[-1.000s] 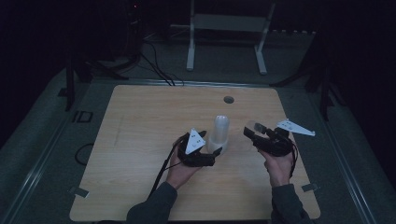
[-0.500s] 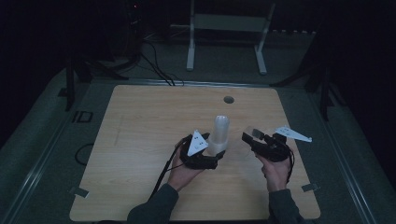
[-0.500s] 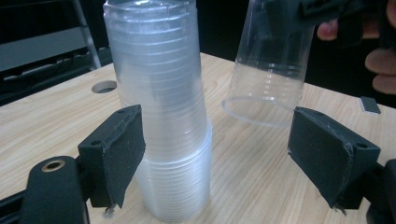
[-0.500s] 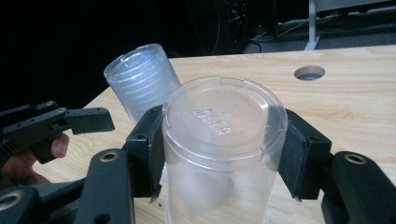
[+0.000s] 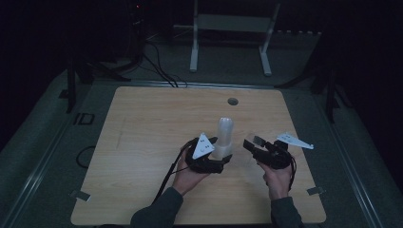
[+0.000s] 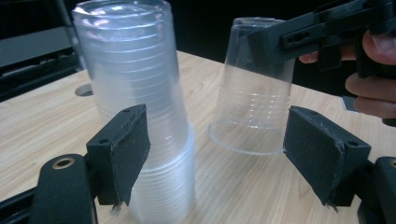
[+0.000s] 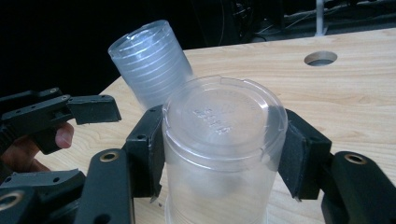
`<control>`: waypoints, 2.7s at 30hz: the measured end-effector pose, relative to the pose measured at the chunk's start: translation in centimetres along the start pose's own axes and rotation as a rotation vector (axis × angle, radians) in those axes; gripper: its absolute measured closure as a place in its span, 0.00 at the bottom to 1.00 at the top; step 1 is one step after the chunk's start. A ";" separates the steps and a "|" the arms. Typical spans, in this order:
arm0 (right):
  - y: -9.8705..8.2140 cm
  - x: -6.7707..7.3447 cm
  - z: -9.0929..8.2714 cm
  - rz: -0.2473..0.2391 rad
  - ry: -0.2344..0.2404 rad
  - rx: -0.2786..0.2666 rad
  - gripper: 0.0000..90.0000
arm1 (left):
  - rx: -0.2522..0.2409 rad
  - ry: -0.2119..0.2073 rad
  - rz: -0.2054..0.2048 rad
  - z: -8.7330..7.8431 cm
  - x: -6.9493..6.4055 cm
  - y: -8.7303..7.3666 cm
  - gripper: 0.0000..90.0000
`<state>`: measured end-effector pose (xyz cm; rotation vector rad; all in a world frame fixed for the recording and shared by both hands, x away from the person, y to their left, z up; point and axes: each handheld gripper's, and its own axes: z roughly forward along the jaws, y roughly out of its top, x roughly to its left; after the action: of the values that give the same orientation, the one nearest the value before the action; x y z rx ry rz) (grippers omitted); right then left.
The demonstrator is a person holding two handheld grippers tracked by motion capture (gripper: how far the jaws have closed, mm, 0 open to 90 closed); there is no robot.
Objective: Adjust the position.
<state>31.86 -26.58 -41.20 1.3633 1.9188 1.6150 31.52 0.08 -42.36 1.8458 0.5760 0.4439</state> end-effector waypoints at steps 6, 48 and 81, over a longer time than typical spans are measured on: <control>-0.4 0.0 0.0 0.012 0.006 0.001 0.45 | 0.007 -0.016 0.006 0.3 -0.3 0.1 0.26; -1.0 -1.3 -0.1 0.267 0.285 -0.059 0.46 | 0.012 -0.071 0.028 3.1 -2.3 1.1 0.17; -1.3 -1.9 -0.1 0.355 0.356 -0.091 0.46 | 0.002 -0.085 -0.002 4.3 -2.7 0.4 0.32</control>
<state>32.15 -28.08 -42.99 1.5283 1.8267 2.2161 31.79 -4.89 -43.43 1.8567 0.5203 0.3618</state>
